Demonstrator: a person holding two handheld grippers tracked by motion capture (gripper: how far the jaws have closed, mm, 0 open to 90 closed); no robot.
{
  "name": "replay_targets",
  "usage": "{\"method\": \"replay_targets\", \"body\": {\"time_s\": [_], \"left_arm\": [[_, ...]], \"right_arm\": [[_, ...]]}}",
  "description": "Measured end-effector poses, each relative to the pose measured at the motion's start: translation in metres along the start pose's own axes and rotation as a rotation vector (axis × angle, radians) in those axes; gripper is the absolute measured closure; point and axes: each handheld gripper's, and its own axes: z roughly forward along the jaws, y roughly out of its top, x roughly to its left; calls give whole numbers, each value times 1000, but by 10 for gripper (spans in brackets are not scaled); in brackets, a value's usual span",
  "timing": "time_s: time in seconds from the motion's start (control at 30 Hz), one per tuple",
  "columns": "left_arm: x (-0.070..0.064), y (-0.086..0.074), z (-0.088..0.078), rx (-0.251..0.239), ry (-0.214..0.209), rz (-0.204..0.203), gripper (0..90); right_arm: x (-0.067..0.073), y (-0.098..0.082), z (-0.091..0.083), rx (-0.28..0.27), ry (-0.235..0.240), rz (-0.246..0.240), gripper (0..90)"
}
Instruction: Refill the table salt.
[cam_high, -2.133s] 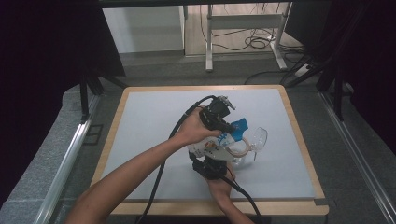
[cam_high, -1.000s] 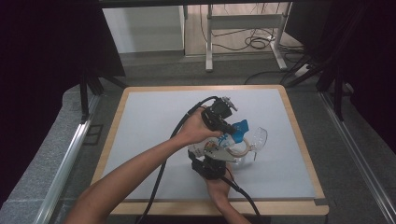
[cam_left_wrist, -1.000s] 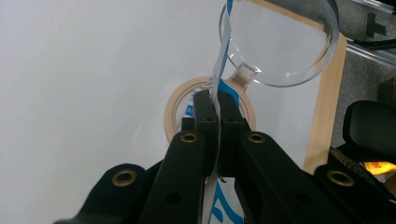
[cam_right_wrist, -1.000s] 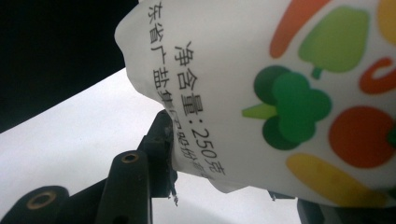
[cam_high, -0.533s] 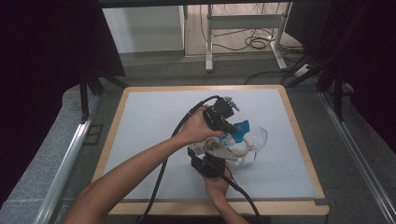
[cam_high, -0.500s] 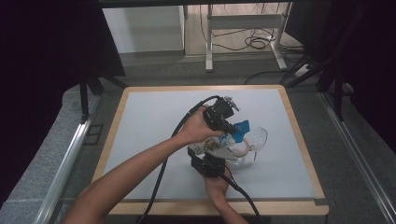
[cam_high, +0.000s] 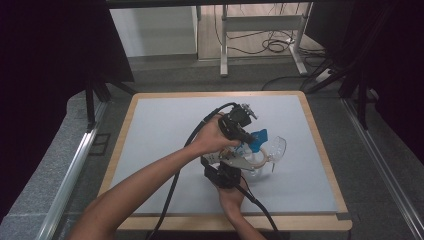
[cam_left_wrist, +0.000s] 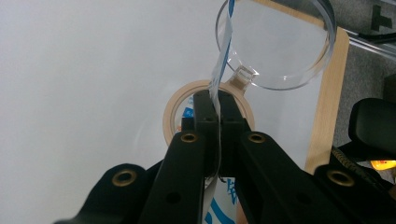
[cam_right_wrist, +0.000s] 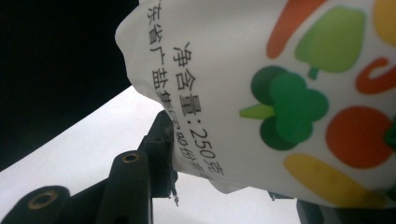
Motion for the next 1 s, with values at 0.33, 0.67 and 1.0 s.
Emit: {"method": "replay_targets", "body": {"time_s": [0.33, 0.67, 1.0], "left_arm": [[0, 0, 1, 2, 4, -4, 900], [2, 0, 2, 7, 1, -2, 900], [2, 0, 3, 14, -4, -5, 900]], "right_arm": [[-1, 0, 0, 0, 9, 5, 543], [-1, 0, 2, 1, 12, 3, 543], [-2, -1, 2, 1, 12, 4, 543]]}}
